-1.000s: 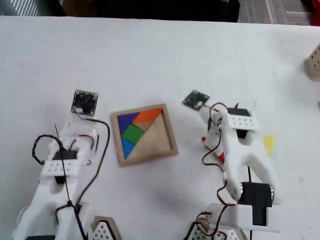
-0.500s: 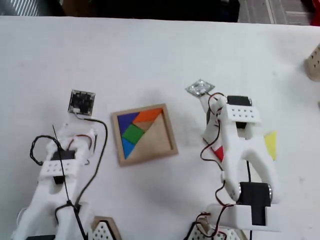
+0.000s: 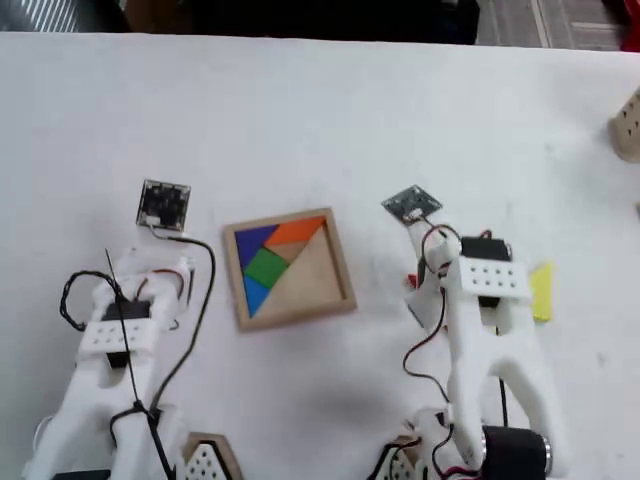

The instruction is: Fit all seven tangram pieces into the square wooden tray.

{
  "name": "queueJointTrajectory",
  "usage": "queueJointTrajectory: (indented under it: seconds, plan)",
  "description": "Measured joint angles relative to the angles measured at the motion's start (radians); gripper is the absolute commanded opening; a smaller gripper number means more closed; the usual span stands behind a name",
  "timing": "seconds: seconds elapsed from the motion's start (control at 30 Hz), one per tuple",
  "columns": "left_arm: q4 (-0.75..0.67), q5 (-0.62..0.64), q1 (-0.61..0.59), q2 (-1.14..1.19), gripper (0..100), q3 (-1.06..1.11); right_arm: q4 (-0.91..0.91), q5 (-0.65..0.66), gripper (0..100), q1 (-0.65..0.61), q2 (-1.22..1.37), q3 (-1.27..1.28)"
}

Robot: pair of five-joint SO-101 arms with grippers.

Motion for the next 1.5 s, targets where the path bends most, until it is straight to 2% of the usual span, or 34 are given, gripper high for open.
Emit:
queueJointTrajectory:
  seconds: [0.13, 0.23, 0.3, 0.47, 0.53, 0.7, 0.93, 1.3, 1.5]
  plan:
    - [0.0, 0.0, 0.0, 0.0, 2, 0.0, -0.115, -0.184, 19.8, 0.002, -0.002, 0.044]
    - [0.0, 0.0, 0.0, 0.0, 2, 0.0, -0.16, -0.213, 19.8, 0.002, 0.023, 0.058]
    - [0.0, 0.0, 0.0, 0.0, 2, 0.0, -0.184, -0.183, 21.2, 0.0, 0.058, 0.061]
    - [0.0, 0.0, 0.0, 0.0, 2, 0.0, -0.19, -0.068, 35.4, -0.035, 0.14, 0.046]
    - [0.0, 0.0, 0.0, 0.0, 2, 0.0, -0.19, -0.057, 36.8, -0.029, 0.144, 0.034]
    - [0.0, 0.0, 0.002, 0.0, 2, 0.0, -0.275, -0.055, 36.8, 0.006, 0.17, 0.012]
    - [0.0, 0.0, 0.002, 0.0, 2, 0.0, -0.275, -0.054, 36.8, 0.043, 0.239, -0.041]
    - [0.0, 0.0, 0.002, 0.0, 2, 0.0, -0.032, 0.018, 36.7, 0.08, 0.506, -0.318]
    - [0.0, 0.0, 0.006, 0.0, 2, 0.0, 0.008, 0.025, 24.4, 0.08, 0.523, -0.345]
